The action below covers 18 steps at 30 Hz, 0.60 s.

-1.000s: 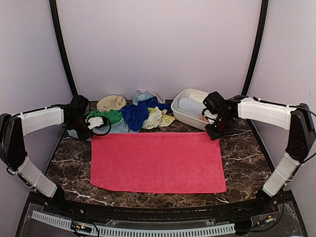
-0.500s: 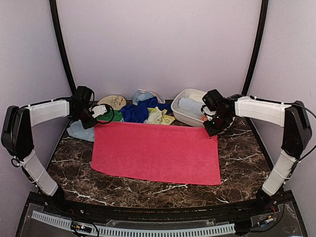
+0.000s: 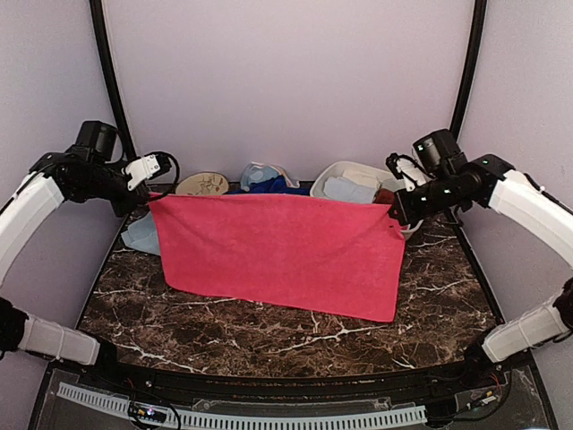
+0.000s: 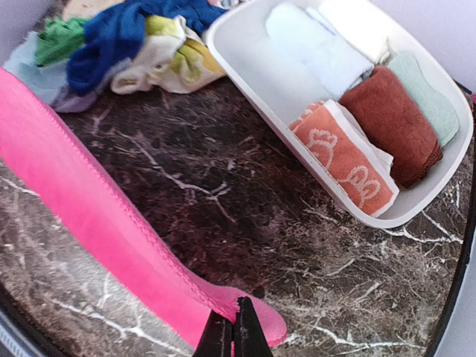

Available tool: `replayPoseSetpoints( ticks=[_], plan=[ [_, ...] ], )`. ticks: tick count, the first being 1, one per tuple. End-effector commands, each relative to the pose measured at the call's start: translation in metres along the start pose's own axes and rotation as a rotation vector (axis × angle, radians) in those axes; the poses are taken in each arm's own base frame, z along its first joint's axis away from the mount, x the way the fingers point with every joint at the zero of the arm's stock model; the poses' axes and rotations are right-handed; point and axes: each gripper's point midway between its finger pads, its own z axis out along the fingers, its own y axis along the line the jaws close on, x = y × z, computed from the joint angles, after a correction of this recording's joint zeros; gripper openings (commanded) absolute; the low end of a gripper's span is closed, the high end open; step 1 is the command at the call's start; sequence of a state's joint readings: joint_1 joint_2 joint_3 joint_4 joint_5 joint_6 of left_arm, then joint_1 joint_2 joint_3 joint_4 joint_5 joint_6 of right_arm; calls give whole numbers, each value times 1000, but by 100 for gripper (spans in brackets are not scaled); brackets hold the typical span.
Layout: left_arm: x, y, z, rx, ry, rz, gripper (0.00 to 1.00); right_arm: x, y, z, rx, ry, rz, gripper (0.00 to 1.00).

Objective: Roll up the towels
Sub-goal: Pick up the towel from the center of the board.

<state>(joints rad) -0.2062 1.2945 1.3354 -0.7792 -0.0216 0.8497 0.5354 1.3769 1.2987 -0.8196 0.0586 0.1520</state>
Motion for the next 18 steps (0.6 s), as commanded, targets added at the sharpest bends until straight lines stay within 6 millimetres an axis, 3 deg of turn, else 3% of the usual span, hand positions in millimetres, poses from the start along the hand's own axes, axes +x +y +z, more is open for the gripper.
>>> replayPoseSetpoints(
  ticks=[1,9,13,16,18],
  plan=[
    [13,-46,-77,113,-75,-28,0,13,23,-59,-159,-56,49,0],
    [27,-70,-194,39,-206,-14,0,44,38,-140,-288,-87,84,0],
    [29,-69,-232,-5,-236,-43,0,53,35,-159,-280,-78,95,0],
    [34,-70,-235,-7,-212,-41,0,58,33,-157,-266,-62,97,0],
    [41,-76,-220,18,-177,-27,0,60,27,-147,-230,-53,99,0]
  ],
)
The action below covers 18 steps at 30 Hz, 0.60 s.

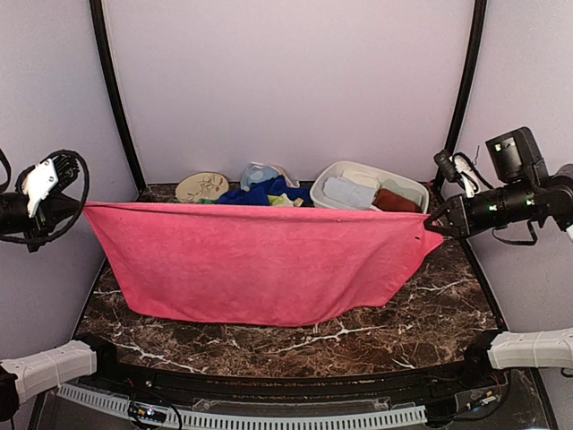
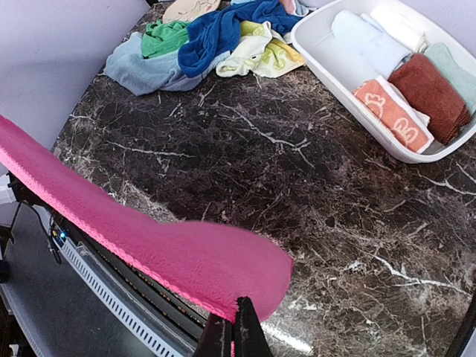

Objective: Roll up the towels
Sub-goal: Pick up the towel from the center of the board.

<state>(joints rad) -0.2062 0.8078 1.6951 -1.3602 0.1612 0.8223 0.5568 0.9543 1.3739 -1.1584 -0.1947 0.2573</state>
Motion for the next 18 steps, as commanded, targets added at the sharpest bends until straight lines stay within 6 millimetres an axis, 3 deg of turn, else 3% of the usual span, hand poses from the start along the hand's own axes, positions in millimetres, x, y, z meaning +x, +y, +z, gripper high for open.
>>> replayPoseSetpoints(
  ticks=[1,5,10,14,18],
  plan=[
    [37,-21,25,90,154,-26,0,13,-19,11,91,58,27,0],
    [78,-22,89,75,280,22,0,8,-43,52,191,99,5,0],
    [131,-16,184,29,427,124,0,9,-76,120,287,191,-53,0],
    [144,7,243,-40,483,167,0,4,-95,162,327,236,-88,0],
    [144,21,279,-28,518,154,0,6,-111,190,373,289,-112,0]
  ],
)
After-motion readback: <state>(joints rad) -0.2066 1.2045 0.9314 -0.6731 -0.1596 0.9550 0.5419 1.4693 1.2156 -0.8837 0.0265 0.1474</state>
